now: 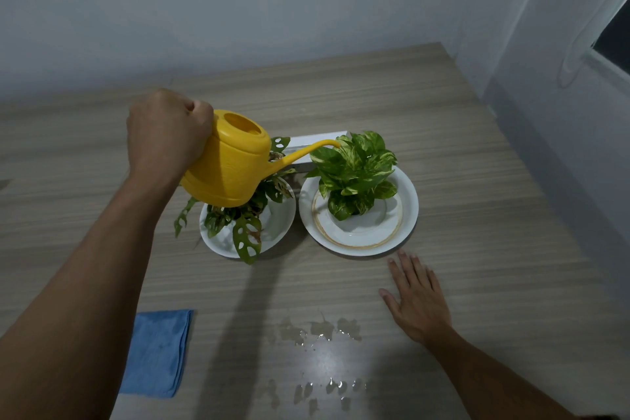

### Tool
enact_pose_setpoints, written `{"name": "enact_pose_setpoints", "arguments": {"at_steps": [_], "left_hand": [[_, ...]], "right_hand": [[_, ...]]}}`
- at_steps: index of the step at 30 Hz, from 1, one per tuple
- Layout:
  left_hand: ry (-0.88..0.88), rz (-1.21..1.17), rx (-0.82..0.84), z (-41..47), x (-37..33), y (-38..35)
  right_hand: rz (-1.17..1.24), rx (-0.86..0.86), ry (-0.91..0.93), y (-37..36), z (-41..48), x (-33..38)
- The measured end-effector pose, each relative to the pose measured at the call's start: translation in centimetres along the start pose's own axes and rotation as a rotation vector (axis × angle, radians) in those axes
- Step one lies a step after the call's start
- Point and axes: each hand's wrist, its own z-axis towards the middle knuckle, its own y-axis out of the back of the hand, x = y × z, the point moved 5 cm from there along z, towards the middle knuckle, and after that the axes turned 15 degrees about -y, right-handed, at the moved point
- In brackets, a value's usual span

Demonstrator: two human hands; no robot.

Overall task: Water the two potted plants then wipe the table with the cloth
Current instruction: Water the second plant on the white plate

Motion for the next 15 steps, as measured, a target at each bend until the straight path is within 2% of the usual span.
{"name": "enact_pose_setpoints", "arguments": {"at_steps": [15], "left_hand": [[-0.036,0.013,0.009,0.34,-0.8,0.78]], "right_hand": [[-0.001,0.004,0.0,0.09,-0.04,0.02]]}}
